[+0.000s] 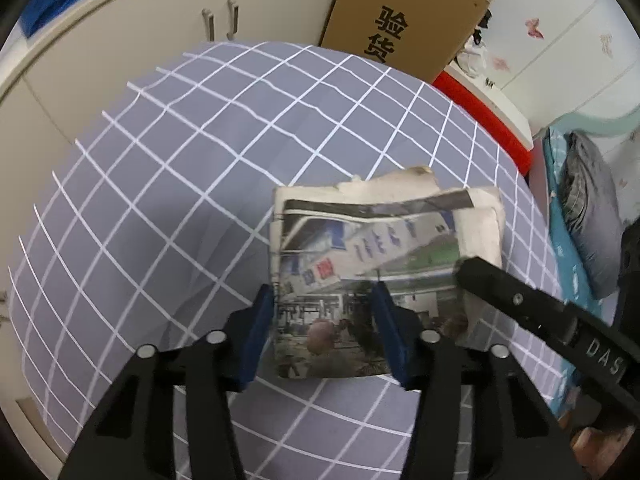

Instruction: Collect trash

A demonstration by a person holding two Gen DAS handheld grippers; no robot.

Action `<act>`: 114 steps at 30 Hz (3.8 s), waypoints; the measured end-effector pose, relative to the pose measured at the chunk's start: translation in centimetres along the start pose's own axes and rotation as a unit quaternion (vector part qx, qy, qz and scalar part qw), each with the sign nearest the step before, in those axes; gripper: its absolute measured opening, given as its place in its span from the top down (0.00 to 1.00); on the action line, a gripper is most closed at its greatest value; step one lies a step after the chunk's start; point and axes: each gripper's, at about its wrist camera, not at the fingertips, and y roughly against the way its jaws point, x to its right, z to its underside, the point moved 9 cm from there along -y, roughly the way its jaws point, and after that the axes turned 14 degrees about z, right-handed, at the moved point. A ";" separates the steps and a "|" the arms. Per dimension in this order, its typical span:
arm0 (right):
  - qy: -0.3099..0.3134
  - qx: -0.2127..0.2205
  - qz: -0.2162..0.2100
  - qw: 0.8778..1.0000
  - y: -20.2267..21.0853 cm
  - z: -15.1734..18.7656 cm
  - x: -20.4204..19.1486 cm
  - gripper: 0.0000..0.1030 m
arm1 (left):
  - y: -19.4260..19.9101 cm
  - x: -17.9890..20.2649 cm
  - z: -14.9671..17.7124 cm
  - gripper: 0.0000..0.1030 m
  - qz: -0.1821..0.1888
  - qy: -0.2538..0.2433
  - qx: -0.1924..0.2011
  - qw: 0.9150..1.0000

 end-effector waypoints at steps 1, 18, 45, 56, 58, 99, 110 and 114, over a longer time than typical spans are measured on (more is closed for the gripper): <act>-0.002 0.000 -0.003 1.000 0.3 0.1 0.2 0.77 | 0.1 0.2 0.1 0.56 0.000 0.001 0.002 1.000; -0.082 0.069 -0.040 0.993 11.4 -0.8 13.8 0.77 | -0.8 17.5 2.4 0.57 0.048 -0.080 0.027 0.995; -0.267 0.035 0.049 0.962 18.3 10.3 50.2 0.74 | -22.0 45.2 21.1 0.57 0.090 -0.185 -0.156 0.966; -0.287 -0.069 0.089 0.951 11.8 13.9 53.9 0.33 | -26.4 41.7 22.7 0.33 0.009 -0.194 -0.195 0.961; -0.275 -0.070 0.102 0.953 12.0 14.3 53.8 0.33 | -26.0 40.8 22.7 0.33 0.005 -0.186 -0.195 0.963; -0.039 0.348 0.208 0.914 51.2 29.7 22.8 0.09 | 28.8 40.7 32.2 0.14 0.044 -0.312 0.198 0.928; 0.006 0.378 0.209 0.902 54.9 36.1 23.4 0.08 | 32.5 42.1 39.9 0.13 0.029 -0.285 0.227 0.931; 0.001 0.385 0.206 0.900 55.9 38.2 23.7 0.08 | 33.4 42.9 42.1 0.13 0.031 -0.289 0.228 0.929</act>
